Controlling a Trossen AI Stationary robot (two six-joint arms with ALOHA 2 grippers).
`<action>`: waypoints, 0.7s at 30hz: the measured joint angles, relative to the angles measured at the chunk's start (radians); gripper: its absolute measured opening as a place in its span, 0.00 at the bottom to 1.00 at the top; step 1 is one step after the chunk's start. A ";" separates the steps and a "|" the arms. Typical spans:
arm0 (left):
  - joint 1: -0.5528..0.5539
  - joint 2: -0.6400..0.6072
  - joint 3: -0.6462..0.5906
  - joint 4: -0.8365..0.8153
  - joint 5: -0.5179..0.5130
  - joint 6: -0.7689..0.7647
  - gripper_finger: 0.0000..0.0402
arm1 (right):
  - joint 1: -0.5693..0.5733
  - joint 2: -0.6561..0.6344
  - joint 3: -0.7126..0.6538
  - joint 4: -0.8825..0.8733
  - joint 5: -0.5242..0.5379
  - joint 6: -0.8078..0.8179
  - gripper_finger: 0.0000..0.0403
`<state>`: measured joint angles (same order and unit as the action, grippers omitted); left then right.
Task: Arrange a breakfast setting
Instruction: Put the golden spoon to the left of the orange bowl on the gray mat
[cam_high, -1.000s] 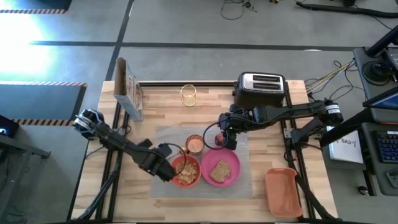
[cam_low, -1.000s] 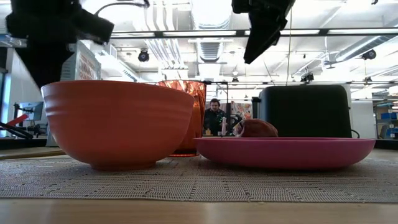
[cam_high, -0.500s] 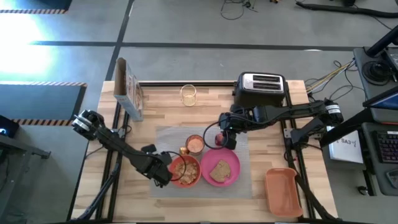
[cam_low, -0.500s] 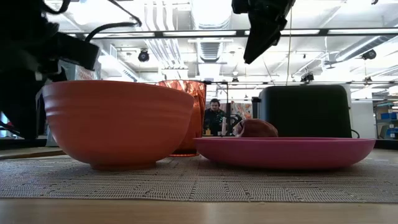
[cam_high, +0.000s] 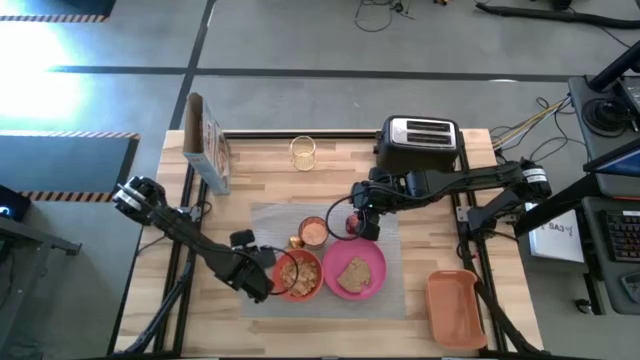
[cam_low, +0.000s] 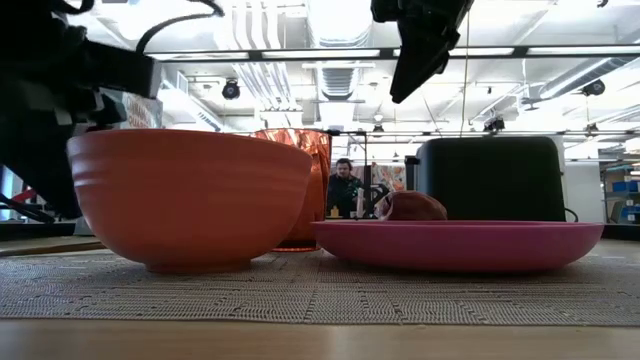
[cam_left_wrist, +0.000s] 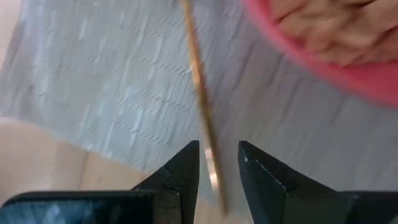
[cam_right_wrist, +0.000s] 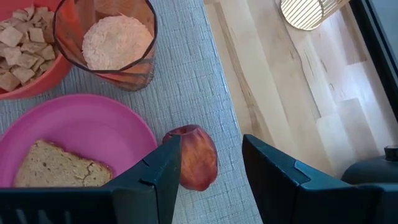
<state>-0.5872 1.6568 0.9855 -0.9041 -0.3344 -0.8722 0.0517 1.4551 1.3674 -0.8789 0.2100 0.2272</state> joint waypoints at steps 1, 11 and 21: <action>-0.003 -0.002 0.000 0.017 0.000 0.000 0.23 | 0.000 0.000 0.000 0.001 0.000 0.000 0.40; -0.073 -0.064 -0.013 0.061 -0.076 -0.147 0.23 | 0.000 0.000 0.000 0.001 0.000 0.000 0.40; -0.066 -0.104 -0.145 0.211 -0.103 -0.220 0.34 | 0.000 0.000 0.000 0.003 0.000 0.000 0.40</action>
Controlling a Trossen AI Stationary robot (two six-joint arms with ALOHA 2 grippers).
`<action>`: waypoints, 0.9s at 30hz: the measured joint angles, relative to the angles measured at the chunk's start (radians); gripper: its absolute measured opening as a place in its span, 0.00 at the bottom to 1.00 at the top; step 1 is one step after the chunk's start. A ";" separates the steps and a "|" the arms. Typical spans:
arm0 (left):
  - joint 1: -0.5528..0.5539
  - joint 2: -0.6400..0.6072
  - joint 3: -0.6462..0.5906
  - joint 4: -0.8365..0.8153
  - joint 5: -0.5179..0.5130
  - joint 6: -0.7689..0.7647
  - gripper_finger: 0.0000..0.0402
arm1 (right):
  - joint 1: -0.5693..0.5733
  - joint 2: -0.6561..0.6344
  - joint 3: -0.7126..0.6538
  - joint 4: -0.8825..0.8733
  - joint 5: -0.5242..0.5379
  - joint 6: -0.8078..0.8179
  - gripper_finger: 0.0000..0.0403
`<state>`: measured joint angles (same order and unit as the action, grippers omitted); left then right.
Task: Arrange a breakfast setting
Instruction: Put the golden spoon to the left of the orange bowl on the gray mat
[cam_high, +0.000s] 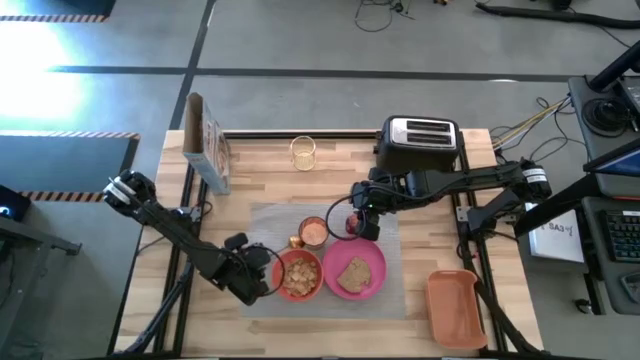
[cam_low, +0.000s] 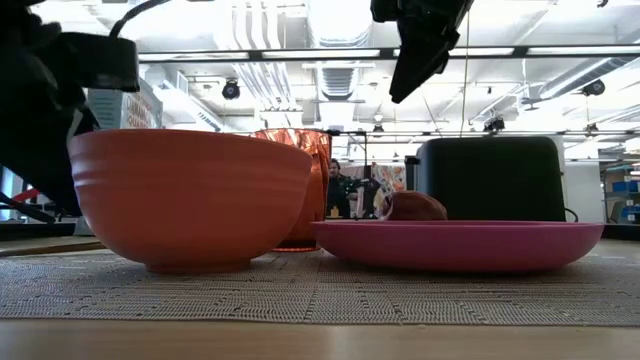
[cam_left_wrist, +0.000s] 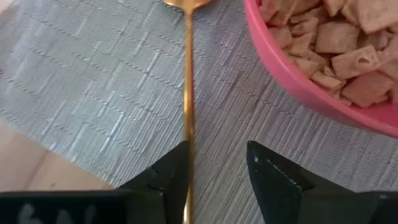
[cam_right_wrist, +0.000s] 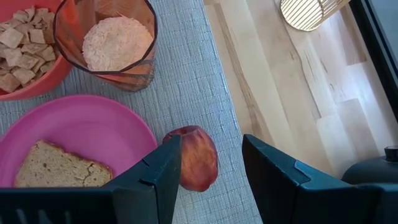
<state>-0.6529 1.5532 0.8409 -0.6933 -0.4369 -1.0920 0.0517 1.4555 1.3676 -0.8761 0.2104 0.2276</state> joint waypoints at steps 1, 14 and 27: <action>0.000 -0.001 -0.011 0.019 -0.002 0.010 0.36 | 0.000 0.000 0.000 0.000 0.000 0.000 0.40; 0.045 -0.001 -0.148 0.204 -0.044 0.032 0.38 | 0.000 0.000 0.000 0.002 0.000 0.000 0.40; 0.052 -0.001 -0.191 0.248 -0.044 0.045 0.19 | 0.000 0.000 0.000 0.004 0.000 0.000 0.40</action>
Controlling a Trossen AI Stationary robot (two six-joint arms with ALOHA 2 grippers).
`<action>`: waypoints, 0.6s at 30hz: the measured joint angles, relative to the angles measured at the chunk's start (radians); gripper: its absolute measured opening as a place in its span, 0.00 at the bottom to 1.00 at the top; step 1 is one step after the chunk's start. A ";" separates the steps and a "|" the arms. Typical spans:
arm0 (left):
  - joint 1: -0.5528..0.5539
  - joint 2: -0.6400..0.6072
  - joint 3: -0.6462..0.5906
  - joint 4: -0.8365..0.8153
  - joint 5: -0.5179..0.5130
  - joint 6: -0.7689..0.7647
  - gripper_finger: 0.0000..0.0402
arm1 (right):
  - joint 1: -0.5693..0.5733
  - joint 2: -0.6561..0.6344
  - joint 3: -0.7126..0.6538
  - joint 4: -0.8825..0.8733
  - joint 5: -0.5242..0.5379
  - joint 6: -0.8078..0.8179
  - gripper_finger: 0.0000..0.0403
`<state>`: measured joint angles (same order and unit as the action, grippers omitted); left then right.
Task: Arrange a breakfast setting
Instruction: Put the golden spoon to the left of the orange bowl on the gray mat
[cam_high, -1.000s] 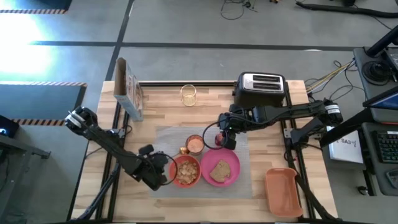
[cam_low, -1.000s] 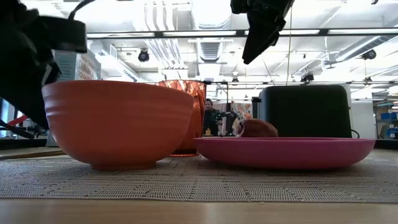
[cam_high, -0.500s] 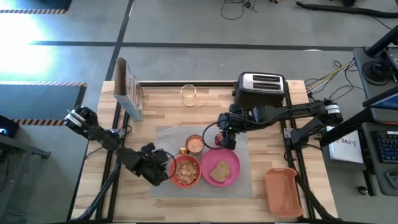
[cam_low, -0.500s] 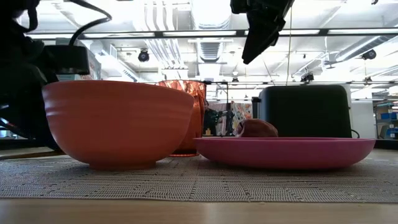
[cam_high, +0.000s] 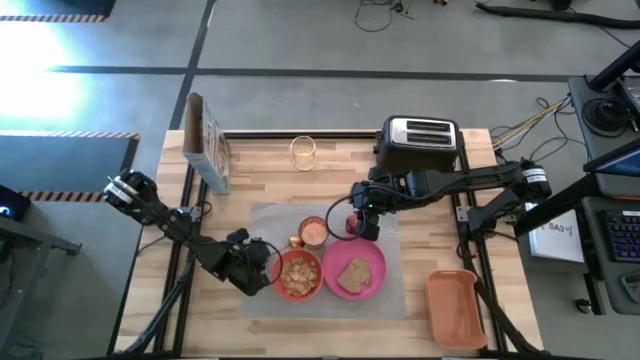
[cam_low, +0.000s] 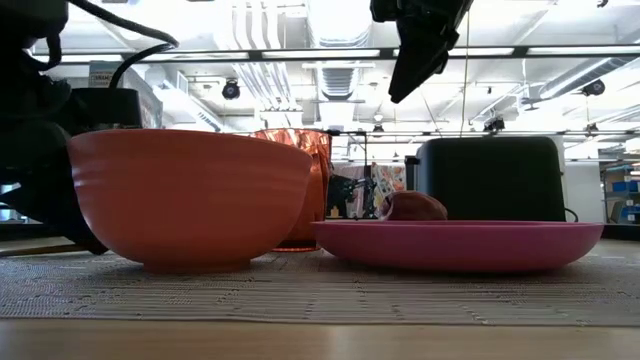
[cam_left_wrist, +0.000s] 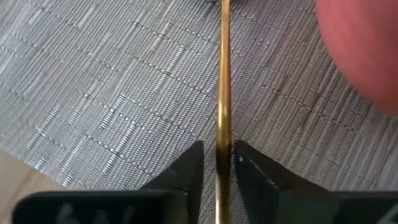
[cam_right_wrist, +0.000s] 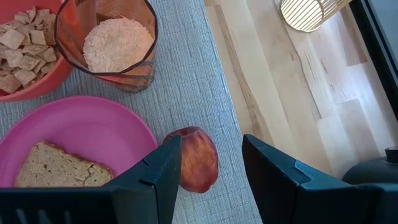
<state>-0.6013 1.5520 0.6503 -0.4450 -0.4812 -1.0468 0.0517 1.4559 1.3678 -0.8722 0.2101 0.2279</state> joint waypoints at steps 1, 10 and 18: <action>0.000 -0.001 -0.004 0.001 -0.002 -0.008 0.16 | 0.000 0.000 0.000 0.001 0.000 0.000 0.40; 0.002 0.000 0.010 -0.015 0.001 -0.037 0.02 | 0.000 0.000 0.000 0.027 0.000 0.000 0.40; 0.001 0.001 0.055 -0.083 0.013 -0.151 0.04 | 0.000 0.000 0.000 0.027 0.000 0.000 0.40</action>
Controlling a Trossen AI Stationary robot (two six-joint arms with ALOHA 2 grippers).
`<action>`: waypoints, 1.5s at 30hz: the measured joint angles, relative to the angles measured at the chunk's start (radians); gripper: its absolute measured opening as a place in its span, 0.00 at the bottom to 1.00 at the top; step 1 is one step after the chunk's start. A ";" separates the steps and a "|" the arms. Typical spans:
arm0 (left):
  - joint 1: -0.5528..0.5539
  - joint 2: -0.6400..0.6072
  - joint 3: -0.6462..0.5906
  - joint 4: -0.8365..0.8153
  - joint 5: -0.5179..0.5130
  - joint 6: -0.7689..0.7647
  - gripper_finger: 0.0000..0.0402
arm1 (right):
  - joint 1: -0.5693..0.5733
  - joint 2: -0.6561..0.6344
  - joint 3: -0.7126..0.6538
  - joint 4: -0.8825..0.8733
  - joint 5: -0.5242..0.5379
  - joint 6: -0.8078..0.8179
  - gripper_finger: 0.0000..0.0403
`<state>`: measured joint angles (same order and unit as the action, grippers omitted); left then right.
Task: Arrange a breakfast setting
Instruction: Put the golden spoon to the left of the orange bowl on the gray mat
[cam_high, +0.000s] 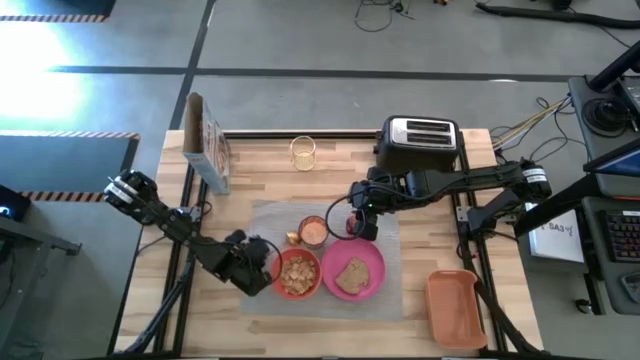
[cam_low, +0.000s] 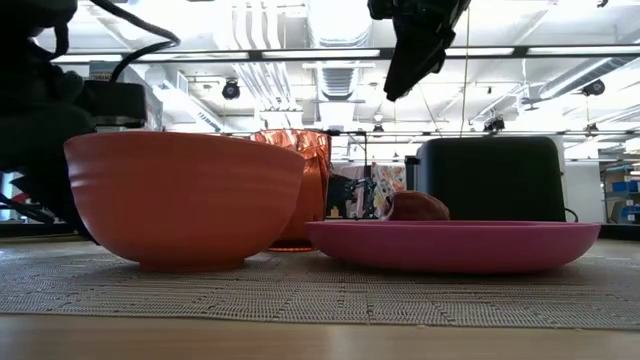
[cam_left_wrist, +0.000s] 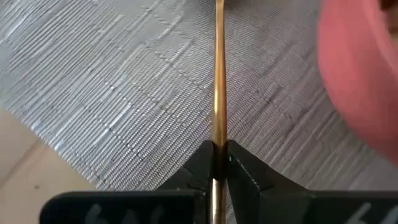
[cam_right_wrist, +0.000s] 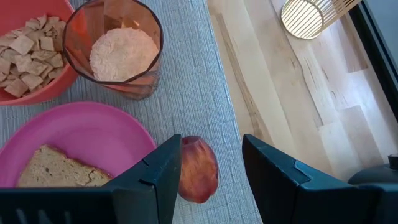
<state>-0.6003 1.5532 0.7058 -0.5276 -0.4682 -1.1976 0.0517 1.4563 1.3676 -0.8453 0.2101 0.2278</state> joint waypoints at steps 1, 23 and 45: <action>0.000 0.000 0.003 -0.009 -0.001 -0.033 0.04 | 0.000 0.000 0.000 0.000 0.000 0.000 0.40; -0.077 0.000 0.039 -0.171 -0.050 -0.708 0.05 | 0.000 0.000 0.000 0.017 0.000 0.000 0.40; -0.140 0.102 0.117 -0.122 -0.327 -1.191 0.07 | 0.000 0.000 0.000 0.021 0.000 0.000 0.40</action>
<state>-0.7406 1.6553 0.8230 -0.6492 -0.7948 -2.3887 0.0517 1.4563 1.3674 -0.8242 0.2104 0.2279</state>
